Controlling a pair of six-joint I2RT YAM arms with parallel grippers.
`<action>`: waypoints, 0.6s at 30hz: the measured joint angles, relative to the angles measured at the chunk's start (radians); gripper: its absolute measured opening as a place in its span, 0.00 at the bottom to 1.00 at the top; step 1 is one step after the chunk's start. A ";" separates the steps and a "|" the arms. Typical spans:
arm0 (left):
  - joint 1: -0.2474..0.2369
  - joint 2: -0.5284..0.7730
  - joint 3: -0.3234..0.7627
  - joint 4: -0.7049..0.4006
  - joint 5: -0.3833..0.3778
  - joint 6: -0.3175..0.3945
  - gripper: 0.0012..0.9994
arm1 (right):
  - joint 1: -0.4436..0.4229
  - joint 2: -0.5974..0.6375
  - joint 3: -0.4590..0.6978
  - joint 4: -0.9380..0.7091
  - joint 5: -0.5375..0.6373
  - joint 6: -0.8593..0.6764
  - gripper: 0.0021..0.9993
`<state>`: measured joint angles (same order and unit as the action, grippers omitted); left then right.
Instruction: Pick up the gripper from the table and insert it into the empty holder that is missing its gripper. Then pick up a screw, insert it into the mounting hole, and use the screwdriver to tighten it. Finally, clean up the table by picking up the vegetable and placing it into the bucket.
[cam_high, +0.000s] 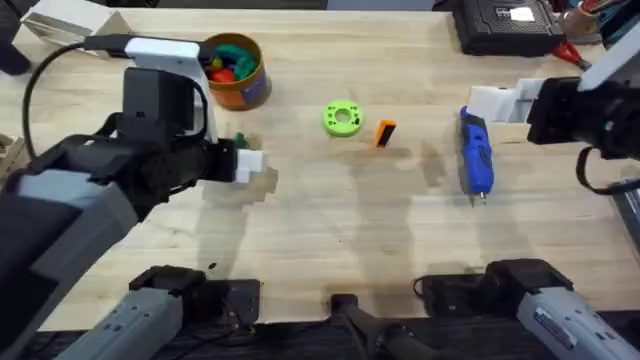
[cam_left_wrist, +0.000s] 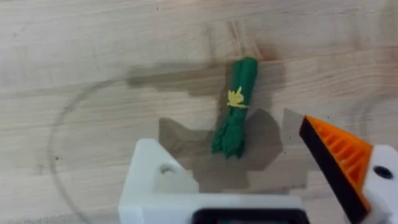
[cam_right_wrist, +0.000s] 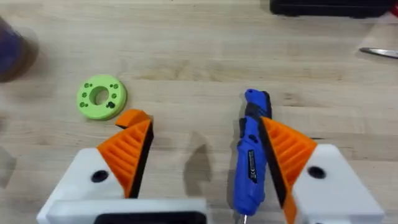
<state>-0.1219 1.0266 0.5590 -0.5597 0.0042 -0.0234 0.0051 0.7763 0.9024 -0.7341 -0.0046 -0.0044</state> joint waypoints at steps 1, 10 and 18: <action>0.000 0.015 -0.003 0.016 0.000 0.011 0.99 | 0.000 0.000 0.000 0.000 0.000 0.000 0.99; 0.000 0.190 -0.003 0.171 0.000 0.072 0.99 | 0.000 0.000 0.000 0.000 0.000 0.000 0.99; 0.000 0.253 -0.003 0.208 0.006 0.077 0.81 | 0.000 0.000 0.000 0.000 0.000 0.000 0.99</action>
<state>-0.1219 1.2798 0.5560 -0.3518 0.0106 0.0539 0.0051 0.7761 0.9024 -0.7341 -0.0044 -0.0044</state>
